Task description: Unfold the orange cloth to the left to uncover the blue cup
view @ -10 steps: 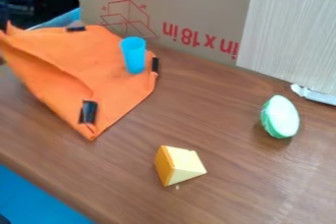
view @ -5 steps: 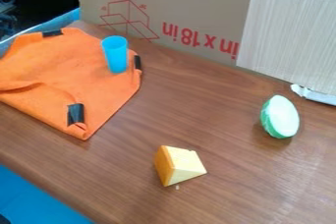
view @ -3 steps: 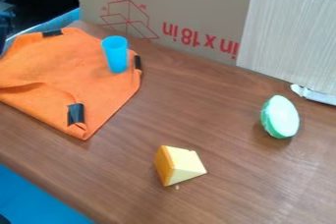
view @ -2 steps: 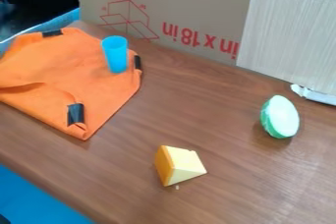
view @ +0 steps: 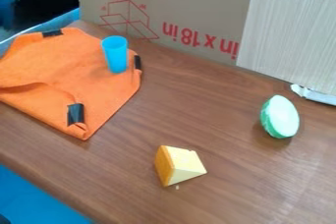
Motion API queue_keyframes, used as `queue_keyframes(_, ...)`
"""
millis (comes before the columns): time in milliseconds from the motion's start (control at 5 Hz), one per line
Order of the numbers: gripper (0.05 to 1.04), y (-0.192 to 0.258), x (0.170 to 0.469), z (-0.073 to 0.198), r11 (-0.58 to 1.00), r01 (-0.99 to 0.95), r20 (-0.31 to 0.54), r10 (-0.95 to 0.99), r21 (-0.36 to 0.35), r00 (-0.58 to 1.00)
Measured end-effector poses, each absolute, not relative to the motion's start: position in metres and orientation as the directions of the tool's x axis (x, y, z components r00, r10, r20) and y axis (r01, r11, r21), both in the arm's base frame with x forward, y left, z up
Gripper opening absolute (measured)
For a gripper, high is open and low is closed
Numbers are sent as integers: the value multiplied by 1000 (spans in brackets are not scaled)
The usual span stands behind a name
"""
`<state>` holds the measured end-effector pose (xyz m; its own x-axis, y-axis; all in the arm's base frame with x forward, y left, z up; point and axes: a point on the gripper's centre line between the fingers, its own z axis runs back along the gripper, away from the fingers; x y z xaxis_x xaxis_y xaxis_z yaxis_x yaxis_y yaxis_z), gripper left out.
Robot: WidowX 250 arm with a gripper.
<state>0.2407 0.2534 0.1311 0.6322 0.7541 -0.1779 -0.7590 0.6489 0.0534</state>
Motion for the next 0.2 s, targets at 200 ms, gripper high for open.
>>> queue_keyframes(200,999,253,241,131,652,-756,-178,751,53,636)
